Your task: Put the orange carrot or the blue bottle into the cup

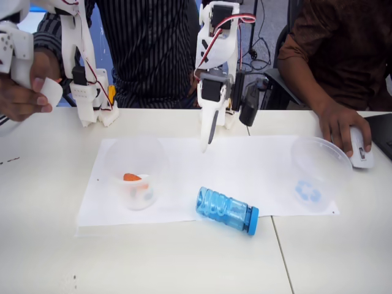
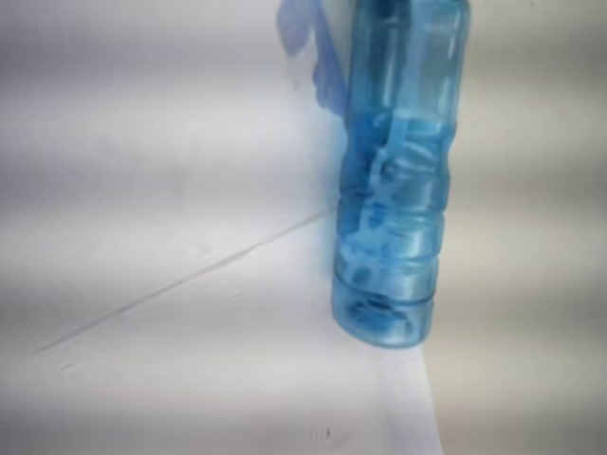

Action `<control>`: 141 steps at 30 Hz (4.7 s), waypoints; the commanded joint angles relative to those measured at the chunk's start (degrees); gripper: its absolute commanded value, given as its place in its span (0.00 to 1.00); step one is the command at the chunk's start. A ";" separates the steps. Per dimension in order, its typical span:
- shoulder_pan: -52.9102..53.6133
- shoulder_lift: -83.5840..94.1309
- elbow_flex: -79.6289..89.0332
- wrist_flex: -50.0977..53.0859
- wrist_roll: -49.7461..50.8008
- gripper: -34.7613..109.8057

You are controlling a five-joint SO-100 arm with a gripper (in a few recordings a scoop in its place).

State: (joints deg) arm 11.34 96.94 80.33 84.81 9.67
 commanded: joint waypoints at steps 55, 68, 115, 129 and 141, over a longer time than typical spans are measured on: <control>-0.62 -22.32 -13.45 -4.57 7.73 0.58; -1.32 -28.04 -13.54 -6.42 7.73 0.58; -1.58 -31.82 -13.45 -9.76 7.73 0.46; -1.49 -31.73 -13.45 -9.76 7.73 0.32; -1.76 -27.33 -13.54 -9.76 7.73 0.36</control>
State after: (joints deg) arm 9.05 61.44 72.16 75.85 15.73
